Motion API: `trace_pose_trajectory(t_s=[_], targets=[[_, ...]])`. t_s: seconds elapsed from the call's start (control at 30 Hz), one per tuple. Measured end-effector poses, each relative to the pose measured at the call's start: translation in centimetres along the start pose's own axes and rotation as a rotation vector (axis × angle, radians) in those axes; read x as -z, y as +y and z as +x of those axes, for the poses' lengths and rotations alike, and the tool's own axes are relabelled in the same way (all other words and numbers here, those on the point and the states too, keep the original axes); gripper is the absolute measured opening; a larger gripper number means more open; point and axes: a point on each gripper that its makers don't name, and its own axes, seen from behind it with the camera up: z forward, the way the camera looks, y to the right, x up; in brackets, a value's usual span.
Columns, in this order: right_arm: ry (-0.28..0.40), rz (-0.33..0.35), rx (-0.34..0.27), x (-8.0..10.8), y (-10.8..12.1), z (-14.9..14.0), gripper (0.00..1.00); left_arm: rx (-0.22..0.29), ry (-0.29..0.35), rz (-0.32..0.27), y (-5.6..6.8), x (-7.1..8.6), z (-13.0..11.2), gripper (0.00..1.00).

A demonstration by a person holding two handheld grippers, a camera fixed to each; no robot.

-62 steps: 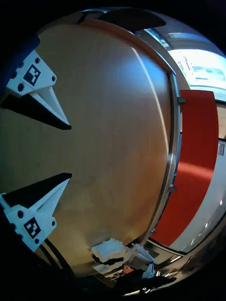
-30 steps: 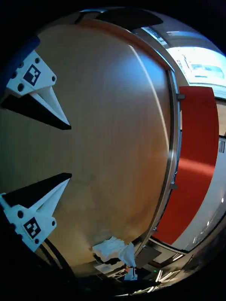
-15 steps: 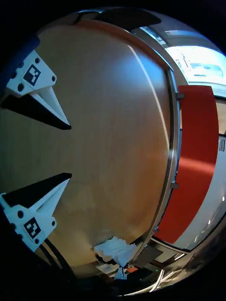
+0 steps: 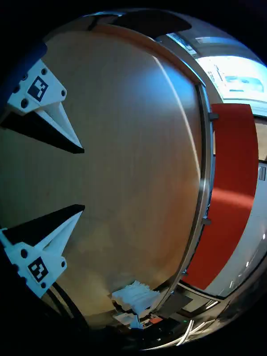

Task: Fold towel

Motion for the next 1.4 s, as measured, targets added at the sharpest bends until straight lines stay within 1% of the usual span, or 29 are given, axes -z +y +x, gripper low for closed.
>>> trace_pose_trajectory(t_s=[0.27, 0.67, 0.83, 0.97, 1.03, 1.1, 1.17, 1.23, 1.3, 1.4], targets=[[-0.025, -0.009, -0.011, -0.6, 0.0, -0.8, 0.05, 0.000, -0.004, 0.000, 0.1, 0.0, -0.3, 0.84], [-0.039, -0.026, -0.030, -1.0, -0.2, -1.6, 0.07, 0.004, 0.000, 0.000, 0.1, 0.1, -0.2, 0.84], [-0.046, -0.048, -0.046, -0.8, 0.3, -2.3, 0.13, 0.006, 0.001, 0.000, 0.0, 0.2, -0.3, 0.84], [-0.049, -0.072, -0.063, -0.6, 0.8, -3.1, 0.20, 0.006, 0.002, -0.001, 0.0, 0.2, -0.3, 0.84], [-0.045, -0.080, -0.074, -0.4, 0.9, -3.4, 0.32, 0.006, 0.003, -0.002, 0.0, 0.2, -0.3, 0.84], [-0.037, -0.086, -0.084, -0.2, 0.8, -3.5, 0.53, 0.006, 0.005, -0.003, 0.1, 0.2, -0.2, 0.84], [-0.024, -0.087, -0.093, -0.1, 0.6, -3.5, 0.76, 0.006, 0.007, -0.005, 0.2, 0.2, -0.2, 0.84], [-0.012, -0.081, -0.098, 0.1, 0.1, -3.4, 0.93, 0.005, 0.009, -0.007, 0.2, 0.3, -0.1, 0.84], [0.000, -0.074, -0.100, 0.3, -0.5, -3.3, 1.00, 0.004, 0.011, -0.008, 0.2, 0.3, -0.1, 0.84], [0.016, -0.072, -0.099, 0.5, -1.1, -3.0, 1.00, 0.001, 0.015, -0.010, 0.2, 0.4, 0.0, 0.84]])
